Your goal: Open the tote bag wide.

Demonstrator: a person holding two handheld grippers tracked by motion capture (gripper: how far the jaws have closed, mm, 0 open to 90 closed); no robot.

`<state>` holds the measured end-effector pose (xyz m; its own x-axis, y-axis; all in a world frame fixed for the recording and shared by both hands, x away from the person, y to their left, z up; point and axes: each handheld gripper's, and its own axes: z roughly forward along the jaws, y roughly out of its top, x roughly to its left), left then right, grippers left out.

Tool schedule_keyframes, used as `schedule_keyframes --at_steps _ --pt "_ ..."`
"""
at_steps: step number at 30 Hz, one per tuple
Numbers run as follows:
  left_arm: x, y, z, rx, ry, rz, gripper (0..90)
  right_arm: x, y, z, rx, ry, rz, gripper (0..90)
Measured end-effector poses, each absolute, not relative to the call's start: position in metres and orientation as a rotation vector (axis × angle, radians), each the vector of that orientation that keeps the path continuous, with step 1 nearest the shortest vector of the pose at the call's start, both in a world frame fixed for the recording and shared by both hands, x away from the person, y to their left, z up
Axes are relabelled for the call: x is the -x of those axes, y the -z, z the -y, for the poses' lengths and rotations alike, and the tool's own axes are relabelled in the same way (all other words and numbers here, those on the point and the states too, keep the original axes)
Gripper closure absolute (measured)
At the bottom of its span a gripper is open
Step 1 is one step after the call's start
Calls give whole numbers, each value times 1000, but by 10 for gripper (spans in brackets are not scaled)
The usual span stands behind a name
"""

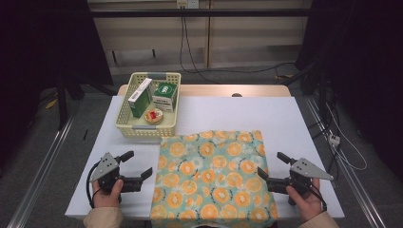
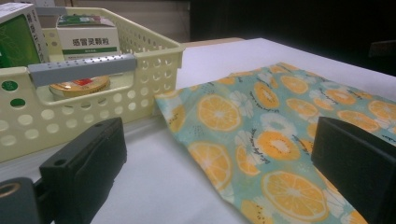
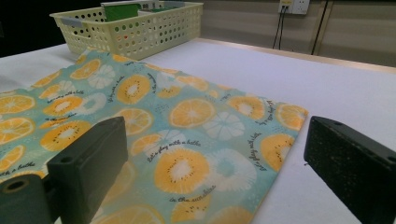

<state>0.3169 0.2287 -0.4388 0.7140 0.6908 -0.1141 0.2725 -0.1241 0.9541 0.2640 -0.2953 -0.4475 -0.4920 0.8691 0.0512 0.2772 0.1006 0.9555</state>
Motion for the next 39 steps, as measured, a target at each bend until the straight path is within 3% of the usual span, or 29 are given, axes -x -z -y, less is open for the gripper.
schedule_keyframes --at_steps 13,19,32,39 --pt "-318 439 -227 -1702 -427 -775 33 -278 449 293 -1135 -1290 -1938 66" --pt "-318 438 -225 -1688 -414 -763 33 -302 442 287 -1173 -1197 -1984 68" --pt "-317 438 -224 -1699 -419 -762 32 -407 435 266 -1186 -1038 -2100 123" --pt "-317 438 -225 -1692 -420 -764 32 -448 454 253 -1259 -1029 -2186 186"
